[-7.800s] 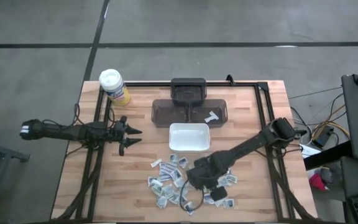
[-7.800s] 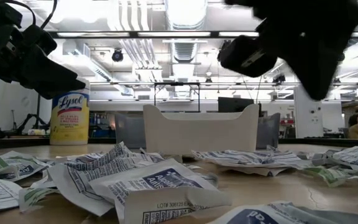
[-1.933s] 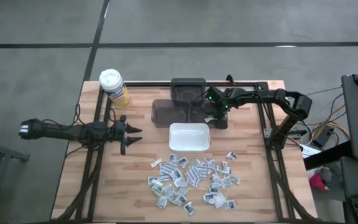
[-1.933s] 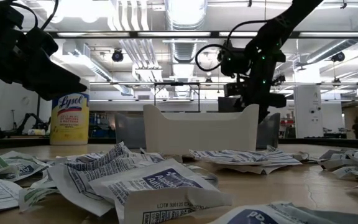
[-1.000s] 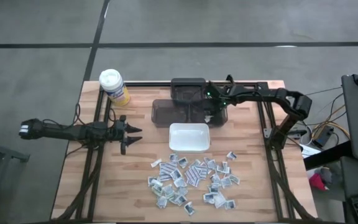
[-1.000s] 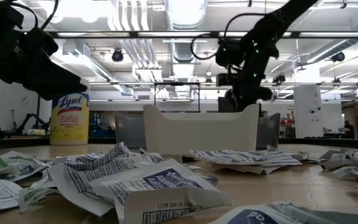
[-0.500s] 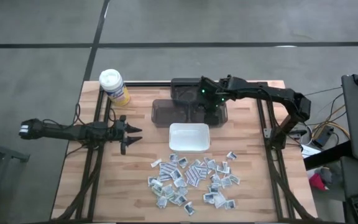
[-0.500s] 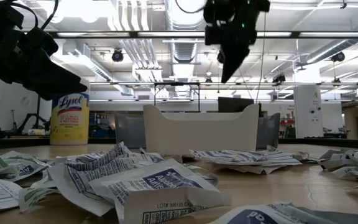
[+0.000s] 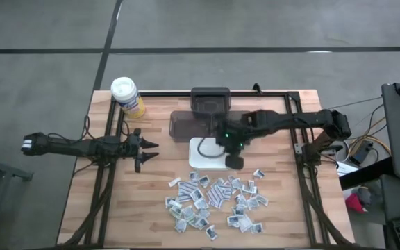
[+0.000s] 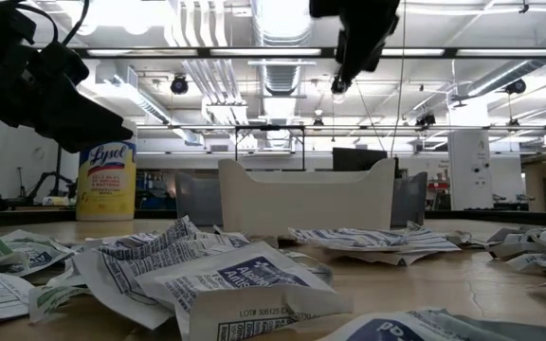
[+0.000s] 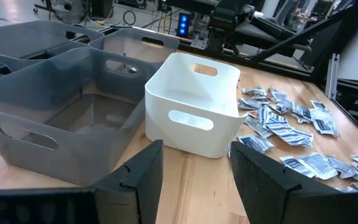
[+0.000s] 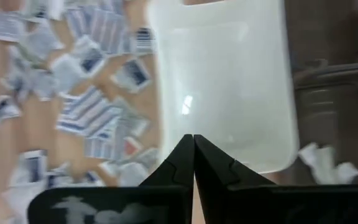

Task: Pick & Place First Aid Supplies
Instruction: Put the green bandage into the bottom right black bin

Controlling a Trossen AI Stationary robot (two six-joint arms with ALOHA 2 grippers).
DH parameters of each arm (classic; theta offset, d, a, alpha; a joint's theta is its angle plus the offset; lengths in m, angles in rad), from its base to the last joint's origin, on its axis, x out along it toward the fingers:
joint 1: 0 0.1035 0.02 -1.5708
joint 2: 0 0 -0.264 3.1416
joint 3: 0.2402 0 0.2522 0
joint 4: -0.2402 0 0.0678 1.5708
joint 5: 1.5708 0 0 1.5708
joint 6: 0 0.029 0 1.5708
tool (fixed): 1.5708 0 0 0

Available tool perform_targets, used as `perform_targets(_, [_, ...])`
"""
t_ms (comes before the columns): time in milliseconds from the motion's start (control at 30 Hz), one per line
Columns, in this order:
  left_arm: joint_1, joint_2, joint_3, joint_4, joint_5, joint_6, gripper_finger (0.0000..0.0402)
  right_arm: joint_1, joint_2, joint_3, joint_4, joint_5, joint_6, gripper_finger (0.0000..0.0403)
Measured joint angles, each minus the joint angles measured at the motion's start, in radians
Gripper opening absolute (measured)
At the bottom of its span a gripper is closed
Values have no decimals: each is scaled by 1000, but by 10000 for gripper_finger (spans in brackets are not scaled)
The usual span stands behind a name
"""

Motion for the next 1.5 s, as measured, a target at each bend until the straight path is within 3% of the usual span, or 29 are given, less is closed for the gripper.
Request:
perform_targets(200, [0, 0, -1, 76, -2, -1, 183, 99, -88, -11, 11, 25, 148, 8])
perform_targets(333, [0, 0, -1, 130, 7, -12, 183, 173, -173, -39, 16, 167, 250, 8])
perform_targets(500, [0, 0, -1, 214, 18, -169, 184, 262, -311, -127, 64, 281, 344, 8])
perform_targets(733, [0, 3, 68, 233, 184, -178, 183, 335, -527, -340, 220, 275, 370, 8])
perform_targets(1033, [-7, 113, 241, 153, 189, -179, 183, 364, -825, -674, 440, 163, 395, 8])
perform_targets(1500, [-68, 486, 588, -179, 189, -254, 183, 364, -1166, -1075, 746, 105, 380, 8])
